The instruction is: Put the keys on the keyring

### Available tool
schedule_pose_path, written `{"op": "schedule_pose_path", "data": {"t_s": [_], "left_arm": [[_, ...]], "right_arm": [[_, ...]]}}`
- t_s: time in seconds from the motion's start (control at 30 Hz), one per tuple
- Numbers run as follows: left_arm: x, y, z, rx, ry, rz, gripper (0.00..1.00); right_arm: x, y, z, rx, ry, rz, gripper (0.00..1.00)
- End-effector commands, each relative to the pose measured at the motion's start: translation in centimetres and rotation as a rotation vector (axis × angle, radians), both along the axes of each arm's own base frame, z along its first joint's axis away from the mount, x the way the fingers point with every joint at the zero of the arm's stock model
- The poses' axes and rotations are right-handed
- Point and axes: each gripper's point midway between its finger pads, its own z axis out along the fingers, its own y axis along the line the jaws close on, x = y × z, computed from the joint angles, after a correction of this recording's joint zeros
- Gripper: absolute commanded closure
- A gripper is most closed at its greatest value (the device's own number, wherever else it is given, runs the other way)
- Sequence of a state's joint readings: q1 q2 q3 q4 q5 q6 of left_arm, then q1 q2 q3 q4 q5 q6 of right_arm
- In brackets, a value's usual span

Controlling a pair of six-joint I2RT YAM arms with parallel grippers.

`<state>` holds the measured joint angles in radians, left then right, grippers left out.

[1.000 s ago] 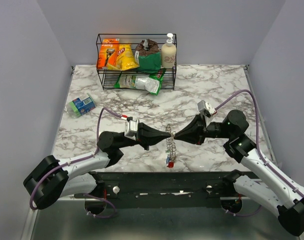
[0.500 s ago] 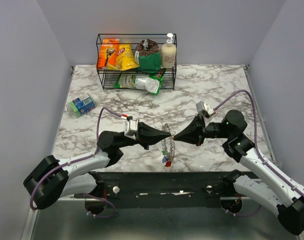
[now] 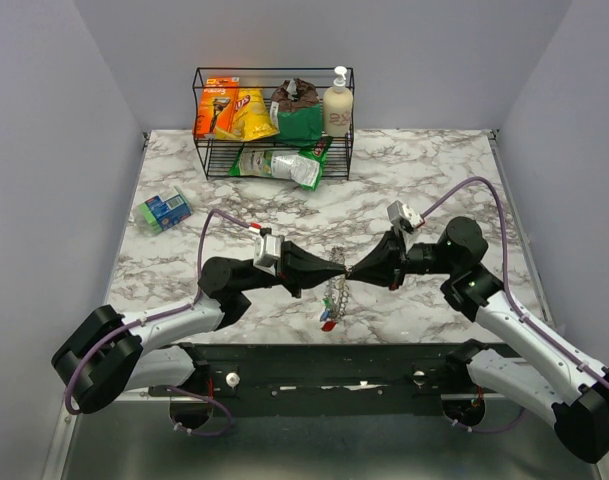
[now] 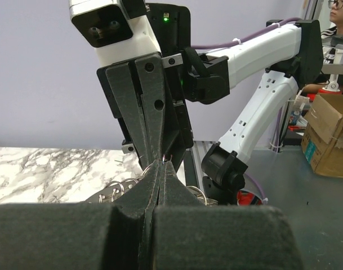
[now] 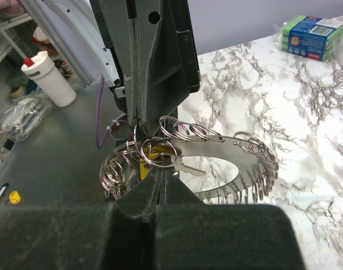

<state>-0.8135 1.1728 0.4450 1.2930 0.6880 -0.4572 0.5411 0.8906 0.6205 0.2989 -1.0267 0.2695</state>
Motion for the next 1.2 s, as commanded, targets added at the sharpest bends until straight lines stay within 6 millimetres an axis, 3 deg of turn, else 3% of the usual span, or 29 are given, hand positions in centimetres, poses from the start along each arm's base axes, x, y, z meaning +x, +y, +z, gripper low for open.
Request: {"op": "schedule_pose_path", "data": {"t_s": [0.0, 0.27, 0.47, 0.97, 1.17], "left_arm": [[-2.5, 2.0, 5.7, -0.208, -0.232, -0.019, 1.0], [-1.9, 2.0, 4.6, -0.189, -0.213, 0.016, 1.0], [-1.9, 2.1, 5.0, -0.197, -0.221, 0.021, 1.0], [-2.2, 2.2, 5.2, -0.211, -0.215, 0.008, 1.0], [-2.1, 2.2, 5.2, -0.214, -0.212, 0.009, 1.0]], "right_arm": [[0.2, 0.0, 0.6, 0.018, -0.024, -0.021, 0.96], [-0.1, -0.6, 1.1, 0.025, -0.049, -0.056, 0.56], [-0.6, -0.9, 1.4, 0.029, -0.067, -0.053, 0.42], [-0.7, -0.8, 2.5, 0.063, -0.072, -0.053, 0.41], [-0.8, -0.7, 3.0, 0.088, -0.058, -0.04, 0.45]]}}
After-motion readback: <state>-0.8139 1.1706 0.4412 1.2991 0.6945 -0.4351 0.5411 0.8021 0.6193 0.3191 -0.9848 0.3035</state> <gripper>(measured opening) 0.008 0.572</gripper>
